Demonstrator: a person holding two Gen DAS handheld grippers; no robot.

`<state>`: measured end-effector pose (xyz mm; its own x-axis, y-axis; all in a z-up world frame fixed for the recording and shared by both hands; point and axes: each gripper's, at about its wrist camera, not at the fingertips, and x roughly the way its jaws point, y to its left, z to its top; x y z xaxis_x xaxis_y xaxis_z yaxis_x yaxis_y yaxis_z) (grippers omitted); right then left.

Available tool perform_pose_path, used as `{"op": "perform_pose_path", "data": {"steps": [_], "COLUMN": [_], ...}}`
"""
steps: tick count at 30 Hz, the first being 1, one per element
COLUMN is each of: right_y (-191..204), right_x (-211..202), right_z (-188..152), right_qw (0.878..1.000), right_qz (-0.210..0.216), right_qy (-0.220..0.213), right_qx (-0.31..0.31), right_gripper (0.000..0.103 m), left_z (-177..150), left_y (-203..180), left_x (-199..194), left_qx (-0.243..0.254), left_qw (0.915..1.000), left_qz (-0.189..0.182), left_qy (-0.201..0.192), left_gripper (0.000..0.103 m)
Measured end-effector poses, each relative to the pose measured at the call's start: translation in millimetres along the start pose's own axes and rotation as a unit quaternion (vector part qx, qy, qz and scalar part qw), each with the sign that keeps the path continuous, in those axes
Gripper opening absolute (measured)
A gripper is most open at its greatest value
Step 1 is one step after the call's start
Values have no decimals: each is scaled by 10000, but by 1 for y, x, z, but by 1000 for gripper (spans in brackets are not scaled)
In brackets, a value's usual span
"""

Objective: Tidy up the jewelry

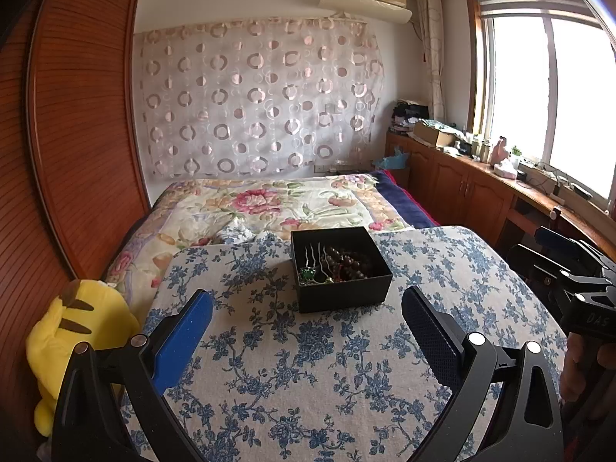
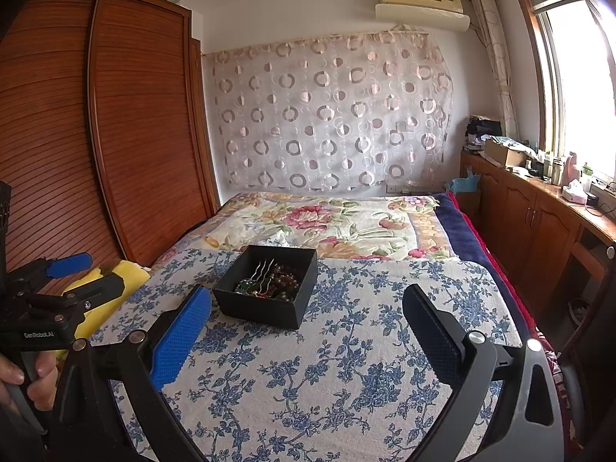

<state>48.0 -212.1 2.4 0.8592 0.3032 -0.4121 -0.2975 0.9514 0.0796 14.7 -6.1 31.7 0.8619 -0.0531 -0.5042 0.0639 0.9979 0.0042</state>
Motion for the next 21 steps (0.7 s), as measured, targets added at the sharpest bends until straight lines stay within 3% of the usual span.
{"op": "perform_pose_path", "data": {"steps": [21], "right_y": [0], "right_x": [0], "right_z": [0], "right_qw": [10000], "right_qz": [1], "right_qy": [-11], "right_qx": [2], "right_gripper": [100], "left_z": [-1], "left_y": [0], "left_x": [-1], "left_qx": [-4], "left_qw": [10000], "left_qz": [-2], "left_qy": [-7], "left_gripper": [95]}}
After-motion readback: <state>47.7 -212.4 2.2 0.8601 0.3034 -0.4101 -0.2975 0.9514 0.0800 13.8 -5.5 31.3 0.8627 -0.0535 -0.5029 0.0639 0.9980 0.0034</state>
